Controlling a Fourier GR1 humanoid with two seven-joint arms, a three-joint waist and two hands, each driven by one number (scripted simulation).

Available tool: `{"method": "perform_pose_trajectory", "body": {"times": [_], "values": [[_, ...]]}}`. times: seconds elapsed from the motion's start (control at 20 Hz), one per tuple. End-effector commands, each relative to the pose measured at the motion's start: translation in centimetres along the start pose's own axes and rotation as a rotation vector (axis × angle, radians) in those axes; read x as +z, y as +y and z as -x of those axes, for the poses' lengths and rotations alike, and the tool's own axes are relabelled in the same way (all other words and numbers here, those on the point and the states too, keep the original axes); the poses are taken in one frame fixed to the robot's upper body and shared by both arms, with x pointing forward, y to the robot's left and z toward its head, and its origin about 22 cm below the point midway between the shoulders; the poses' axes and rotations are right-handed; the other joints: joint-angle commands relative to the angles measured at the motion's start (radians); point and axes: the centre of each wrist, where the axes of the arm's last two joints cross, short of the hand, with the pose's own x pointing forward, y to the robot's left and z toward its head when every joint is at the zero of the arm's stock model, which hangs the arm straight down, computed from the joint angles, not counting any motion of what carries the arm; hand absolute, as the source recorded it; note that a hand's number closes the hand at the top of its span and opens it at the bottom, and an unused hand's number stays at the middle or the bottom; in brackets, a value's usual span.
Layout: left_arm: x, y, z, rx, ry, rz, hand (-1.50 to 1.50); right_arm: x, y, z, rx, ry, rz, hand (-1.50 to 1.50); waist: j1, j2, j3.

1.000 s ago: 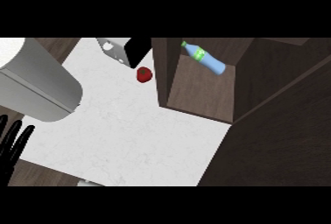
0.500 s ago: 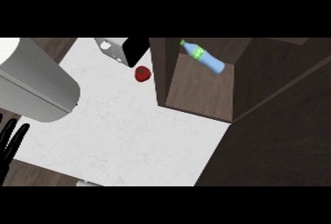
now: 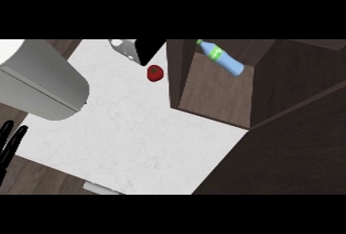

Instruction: Pick up the bottled water, place it into the cabinet and close the cabinet

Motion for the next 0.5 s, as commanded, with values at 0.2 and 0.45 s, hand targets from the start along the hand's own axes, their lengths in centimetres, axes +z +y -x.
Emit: {"method": "perform_pose_trajectory", "body": {"times": [0.2,0.45], "values": [[-0.3,0.5,-0.3,0.000,-0.005,0.008,-1.50,-1.3,-0.4,0.7,-0.042,0.008,0.098,1.50,-0.004,0.007,0.005],[-0.2,0.8,-0.4,-0.014,0.014,0.016,-1.50,-1.5,-2.1,0.8,0.077,0.105,0.099,1.50,0.013,0.000,0.003]]}}
